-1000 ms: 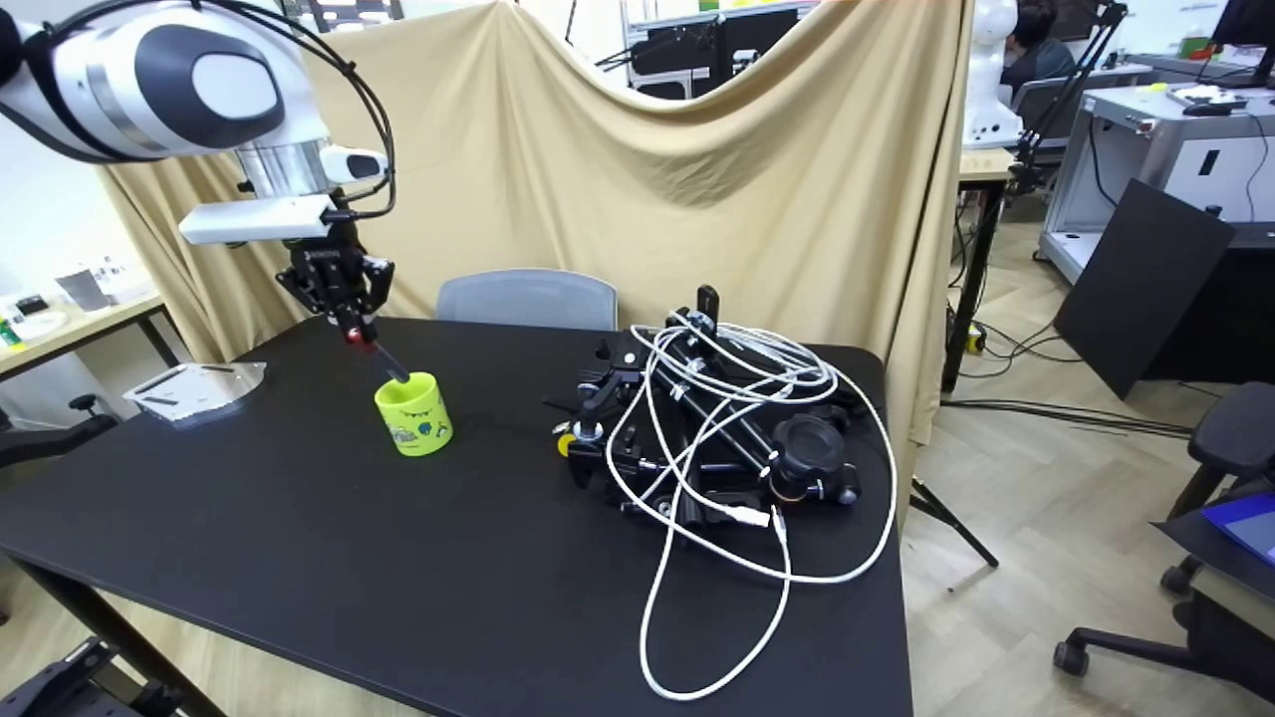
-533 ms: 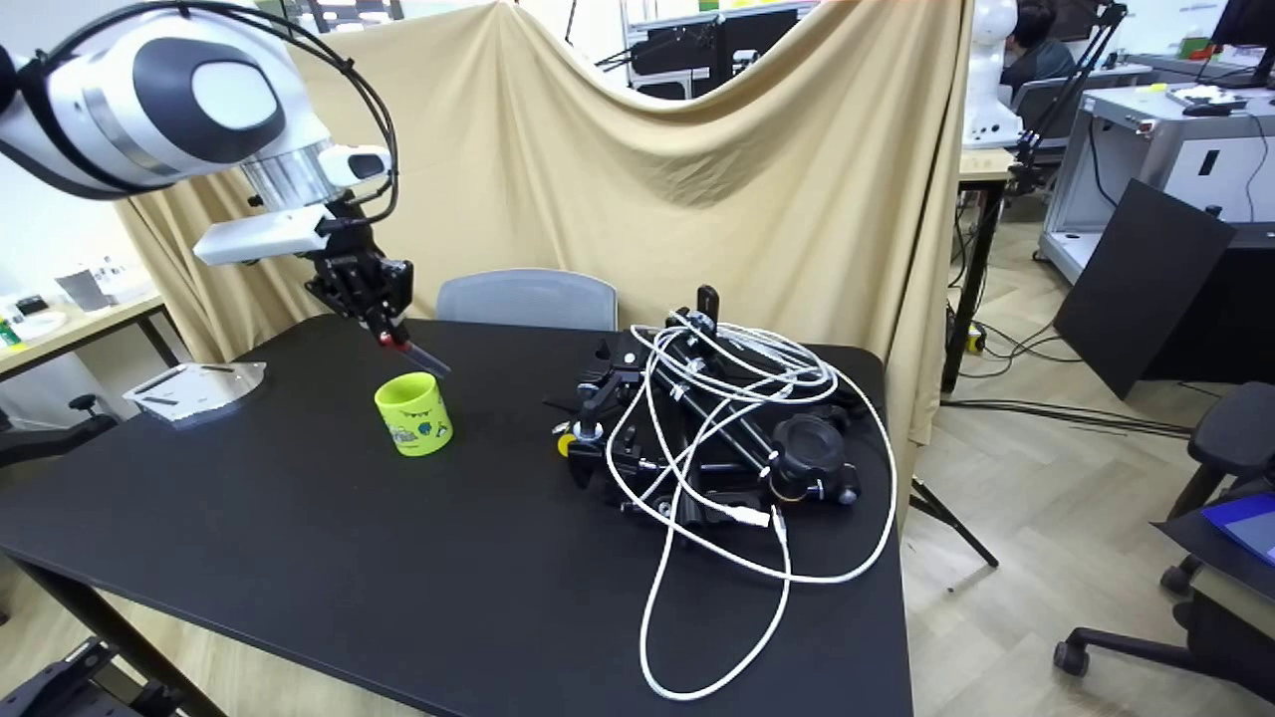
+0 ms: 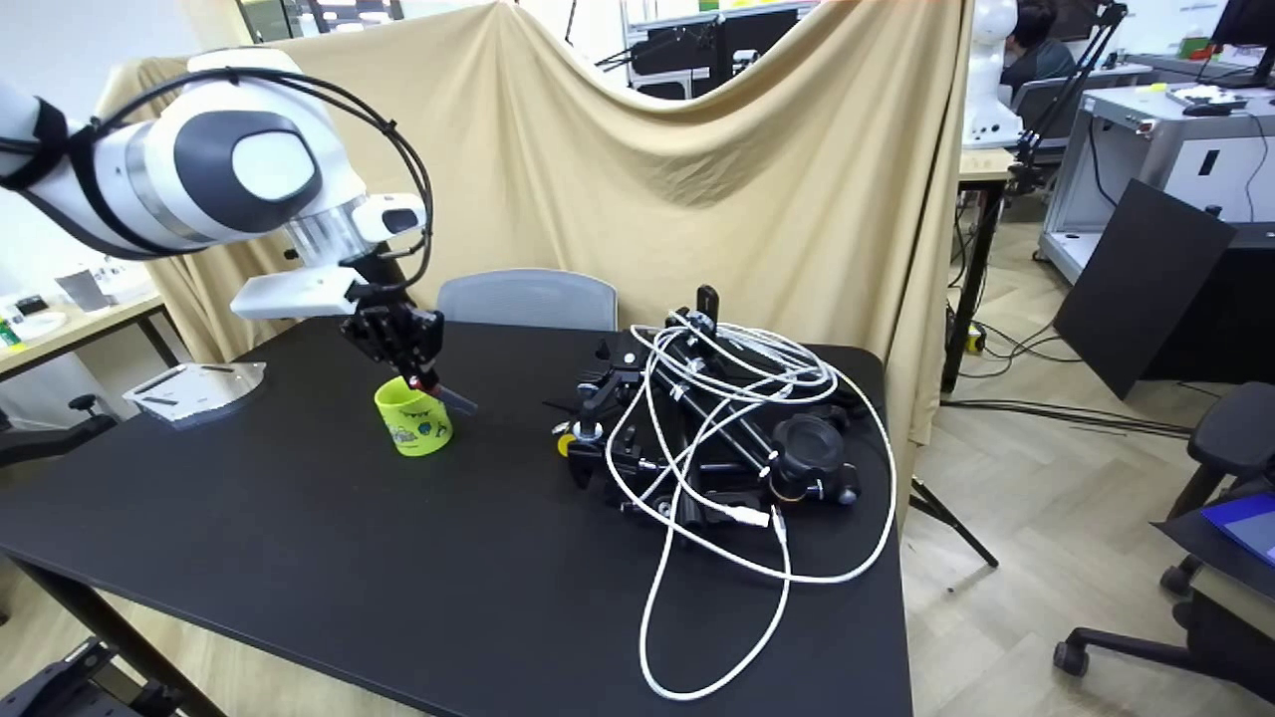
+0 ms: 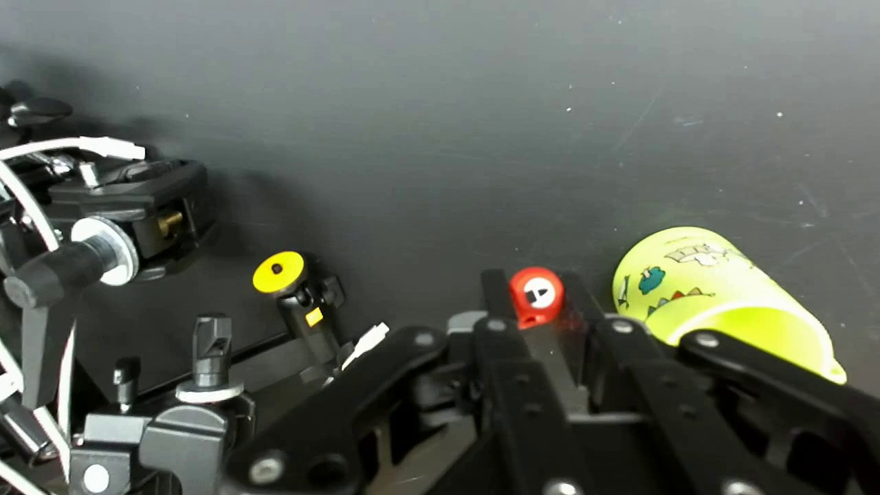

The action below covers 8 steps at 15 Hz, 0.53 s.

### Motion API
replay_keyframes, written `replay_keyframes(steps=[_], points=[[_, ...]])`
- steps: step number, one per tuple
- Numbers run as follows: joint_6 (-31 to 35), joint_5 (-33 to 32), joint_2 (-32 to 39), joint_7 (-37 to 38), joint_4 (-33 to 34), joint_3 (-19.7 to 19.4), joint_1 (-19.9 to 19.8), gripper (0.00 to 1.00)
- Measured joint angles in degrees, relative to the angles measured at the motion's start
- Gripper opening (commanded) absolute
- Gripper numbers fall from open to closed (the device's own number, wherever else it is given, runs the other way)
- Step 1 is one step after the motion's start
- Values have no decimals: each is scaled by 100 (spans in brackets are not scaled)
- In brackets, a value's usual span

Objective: Remove the marker from the mug and put it on the table

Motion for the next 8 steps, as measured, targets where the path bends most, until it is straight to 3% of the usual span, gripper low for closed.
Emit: replay_keyframes(steps=[8], points=[[1005, 151, 678, -794, -138, -99, -125, 5]])
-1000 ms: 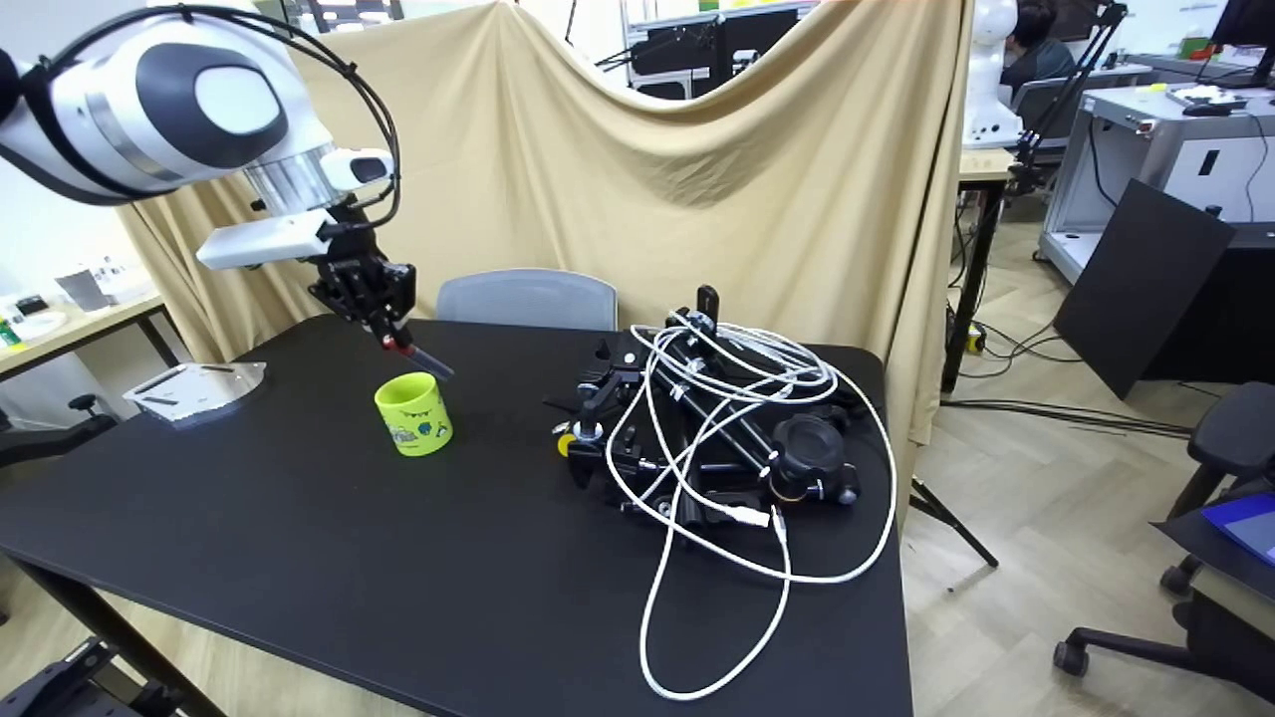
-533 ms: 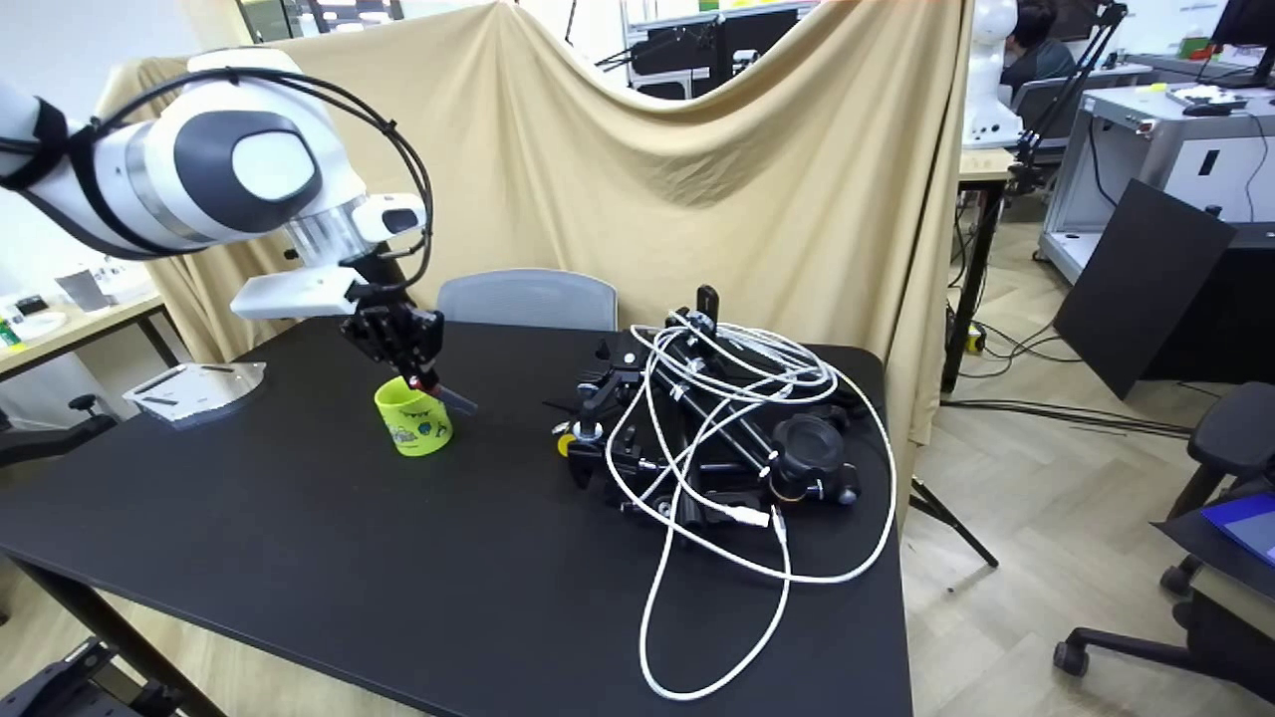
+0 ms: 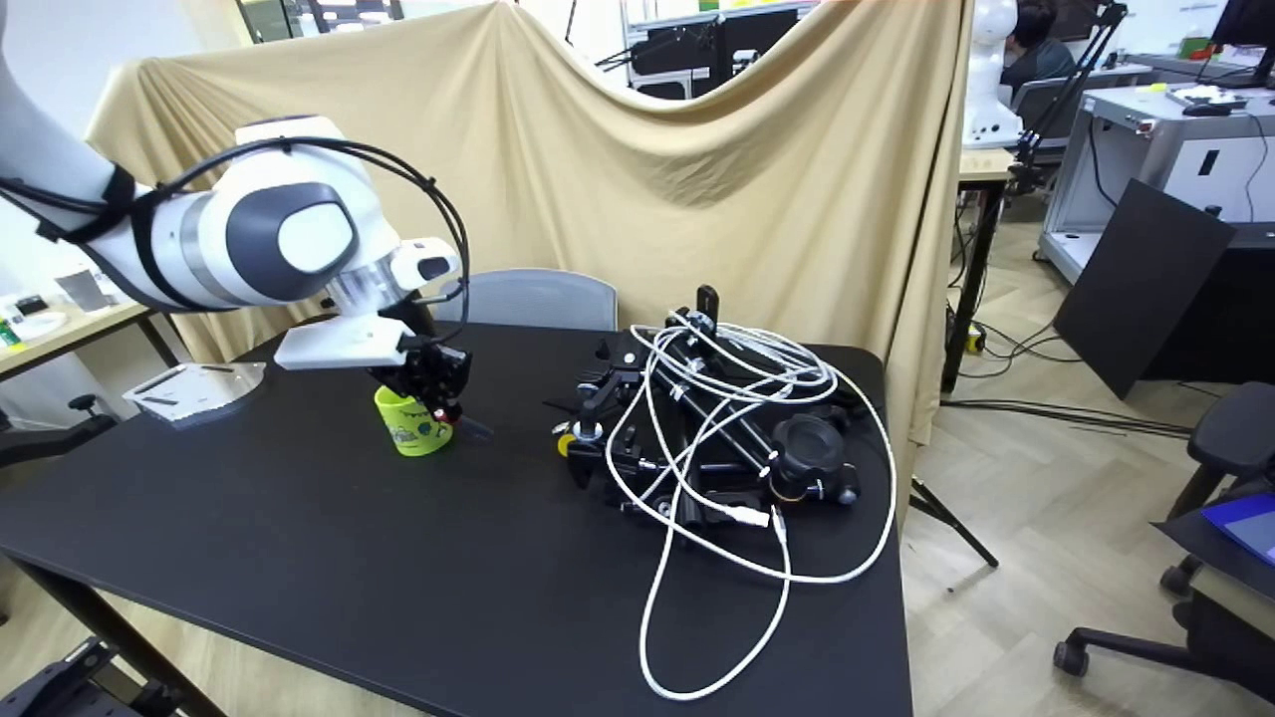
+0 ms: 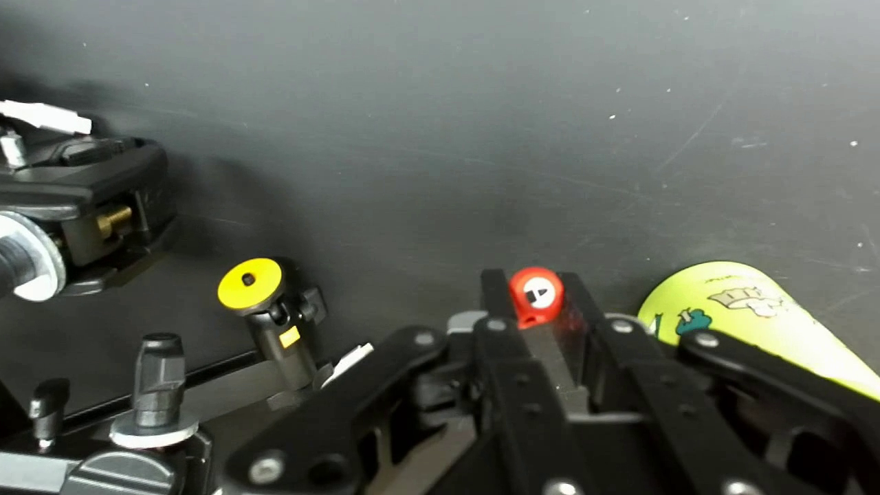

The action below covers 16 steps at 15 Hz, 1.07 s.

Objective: Remove the marker from the mug and put it on the table

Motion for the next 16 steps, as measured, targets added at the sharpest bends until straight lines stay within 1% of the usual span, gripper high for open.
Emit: replay_keyframes(steps=[4, 8, 9, 10, 16], points=[[335, 3, 321, -304, 13, -11, -65, 5], [470, 2, 458, -431, 84, -7, -68, 5], [470, 2, 475, -449, 105, -2, -67, 46], [468, 3, 491, -472, 125, 4, -67, 47], [342, 216, 745, -613, 220, 105, -67, 87]])
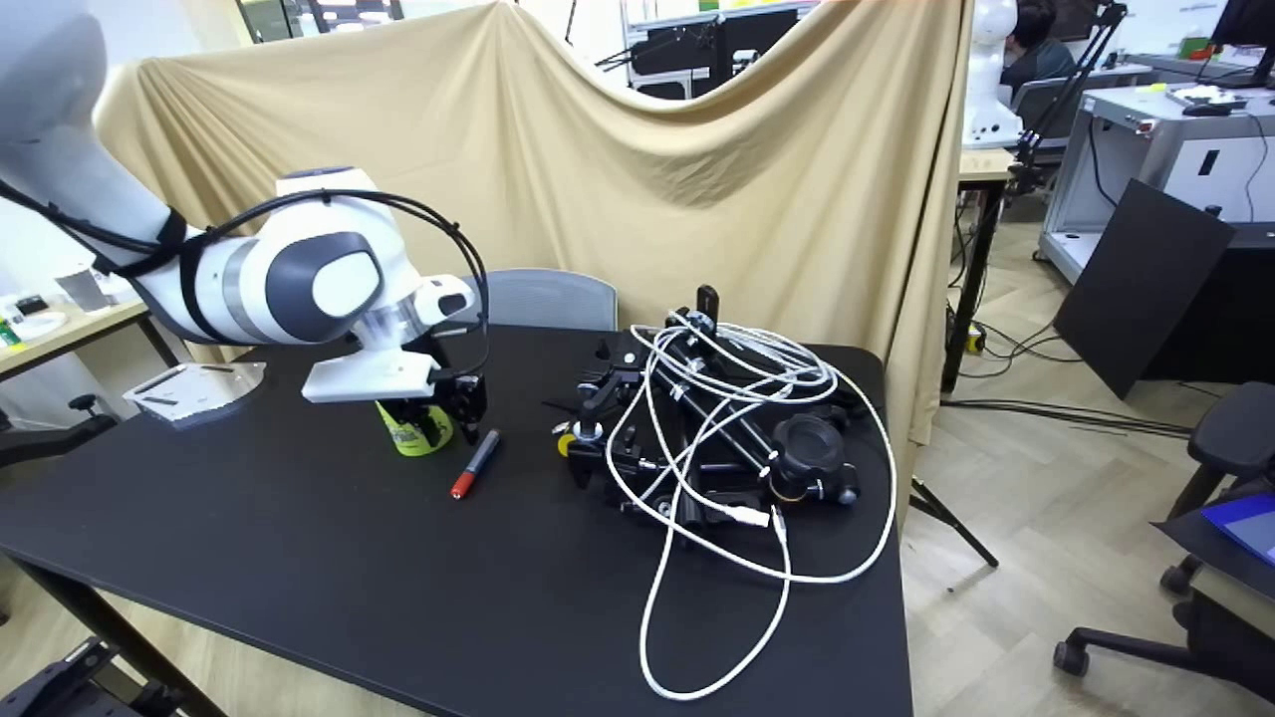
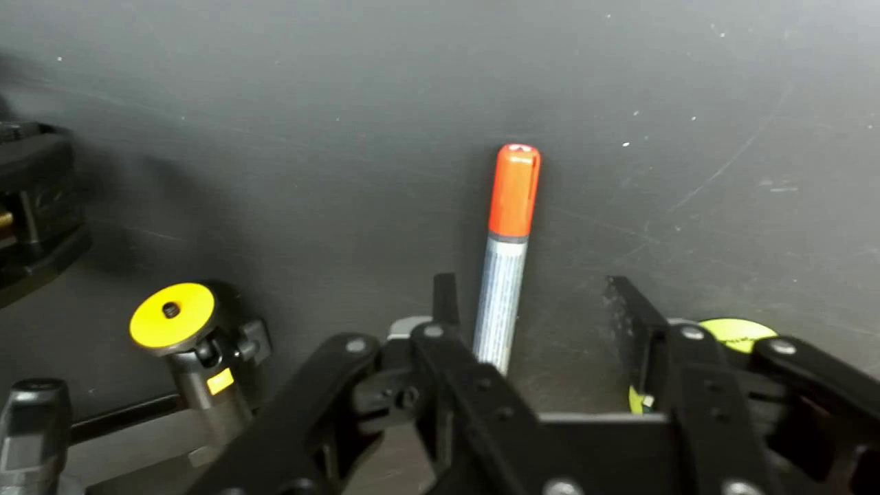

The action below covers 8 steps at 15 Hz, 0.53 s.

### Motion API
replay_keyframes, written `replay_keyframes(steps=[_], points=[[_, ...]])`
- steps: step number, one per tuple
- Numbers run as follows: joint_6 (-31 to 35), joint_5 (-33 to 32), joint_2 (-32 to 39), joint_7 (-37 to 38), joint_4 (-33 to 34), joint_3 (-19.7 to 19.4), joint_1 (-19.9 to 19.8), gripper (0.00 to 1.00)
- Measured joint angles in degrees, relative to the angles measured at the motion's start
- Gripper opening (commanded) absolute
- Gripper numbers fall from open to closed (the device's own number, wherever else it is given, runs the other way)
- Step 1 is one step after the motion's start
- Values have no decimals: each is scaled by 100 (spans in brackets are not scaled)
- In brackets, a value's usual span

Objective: Remove the marker from the mug and put it on the table

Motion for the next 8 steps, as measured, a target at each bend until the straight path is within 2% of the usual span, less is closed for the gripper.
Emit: replay_keyframes(steps=[2, 8], points=[[-166, 31, 56, -3, 55, 12, 3, 99], [-1168, 495, -10, 28, 262, 37, 3, 100]])
